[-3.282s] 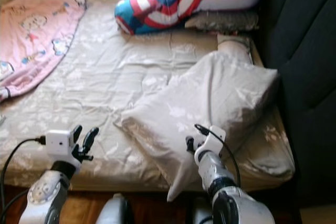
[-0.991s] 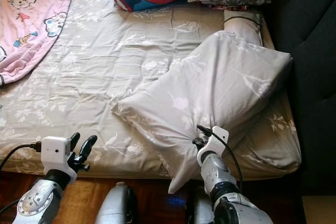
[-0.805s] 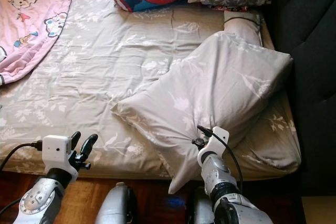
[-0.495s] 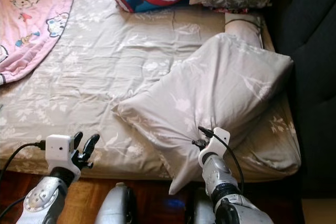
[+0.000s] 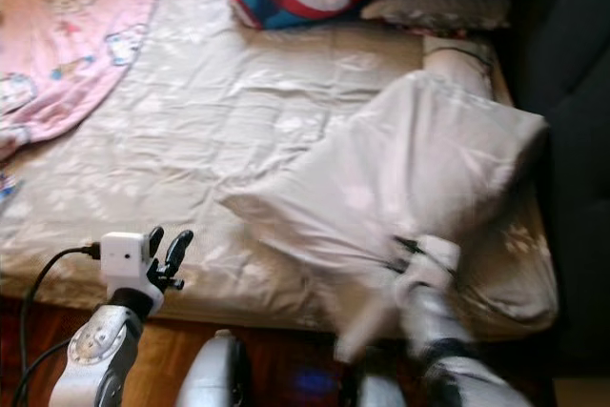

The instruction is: Clean up the room

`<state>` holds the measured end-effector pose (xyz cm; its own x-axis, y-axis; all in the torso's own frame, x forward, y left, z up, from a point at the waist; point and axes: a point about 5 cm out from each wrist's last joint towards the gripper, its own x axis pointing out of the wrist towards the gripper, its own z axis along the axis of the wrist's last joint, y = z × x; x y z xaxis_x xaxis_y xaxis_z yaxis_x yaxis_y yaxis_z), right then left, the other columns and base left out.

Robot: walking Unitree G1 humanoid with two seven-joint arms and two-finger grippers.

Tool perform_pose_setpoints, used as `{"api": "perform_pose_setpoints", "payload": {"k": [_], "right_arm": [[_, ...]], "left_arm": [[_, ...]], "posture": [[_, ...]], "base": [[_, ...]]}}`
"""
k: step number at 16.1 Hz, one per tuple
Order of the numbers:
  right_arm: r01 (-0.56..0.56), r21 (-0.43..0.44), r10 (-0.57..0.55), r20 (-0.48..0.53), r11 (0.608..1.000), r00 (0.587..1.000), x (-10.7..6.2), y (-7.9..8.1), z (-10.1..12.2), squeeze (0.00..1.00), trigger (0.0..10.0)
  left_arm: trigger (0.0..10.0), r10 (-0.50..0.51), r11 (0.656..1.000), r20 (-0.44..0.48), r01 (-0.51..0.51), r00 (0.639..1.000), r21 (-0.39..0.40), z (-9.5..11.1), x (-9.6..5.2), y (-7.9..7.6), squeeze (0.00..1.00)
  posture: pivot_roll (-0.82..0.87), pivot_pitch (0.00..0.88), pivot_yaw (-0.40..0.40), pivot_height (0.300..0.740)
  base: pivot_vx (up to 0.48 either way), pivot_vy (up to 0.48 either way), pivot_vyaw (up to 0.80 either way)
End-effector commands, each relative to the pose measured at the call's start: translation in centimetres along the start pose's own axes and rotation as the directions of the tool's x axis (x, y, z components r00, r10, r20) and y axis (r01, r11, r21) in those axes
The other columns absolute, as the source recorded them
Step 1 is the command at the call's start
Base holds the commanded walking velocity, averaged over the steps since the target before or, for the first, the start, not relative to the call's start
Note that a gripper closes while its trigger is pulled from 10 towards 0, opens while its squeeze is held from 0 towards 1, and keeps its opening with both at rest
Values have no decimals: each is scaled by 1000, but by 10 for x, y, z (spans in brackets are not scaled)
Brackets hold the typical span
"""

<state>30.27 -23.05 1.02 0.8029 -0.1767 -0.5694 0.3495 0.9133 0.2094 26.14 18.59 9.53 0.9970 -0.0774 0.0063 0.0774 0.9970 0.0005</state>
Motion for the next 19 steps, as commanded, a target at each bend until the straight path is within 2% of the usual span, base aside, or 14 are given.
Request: {"api": "perform_pose_setpoints", "payload": {"k": [1,3,5,7,11,14,18,19], "right_arm": [[180,26,-181,47,983,982,-6,-44,12,0,0],[305,28,-306,116,952,945,-15,-83,36,0,0],[389,35,-389,190,920,902,-24,-108,63,0,0],[445,26,-437,246,895,865,-32,-125,86,0,0],[536,31,-517,316,843,795,-50,-153,121,0,0],[568,40,-543,355,822,761,-59,-162,139,0,0],[621,35,-586,376,783,718,-69,-174,151,0,0],[620,22,-583,366,784,725,-67,-173,148,0,0]], "left_arm": [[10000,15,1000,-22,-15,1000,3,-7,-2,3,0],[10000,16,1000,-15,-16,1000,0,-7,1,3,0],[10000,18,1000,-12,-18,1000,-2,-8,0,4,0],[10000,20,1000,-10,-20,1000,0,-9,0,5,0],[10000,20,1000,-11,-20,1000,8,-9,-2,8,0],[10000,16,1000,-15,-16,1000,13,-9,-3,9,0],[10000,11,1000,-17,-10,1000,18,-9,-4,10,0],[10000,7,1000,-21,-7,1000,18,-9,-5,9,0]], "posture": [[40,173,-5,663],[24,171,-6,663],[17,173,-2,663],[17,175,3,663],[26,191,17,663],[28,196,24,663],[33,205,34,663],[30,207,36,663]], "base": [[0,0,0],[0,0,0],[0,0,0],[0,0,0],[0,0,0],[0,0,0],[0,0,0],[0,0,0]]}}
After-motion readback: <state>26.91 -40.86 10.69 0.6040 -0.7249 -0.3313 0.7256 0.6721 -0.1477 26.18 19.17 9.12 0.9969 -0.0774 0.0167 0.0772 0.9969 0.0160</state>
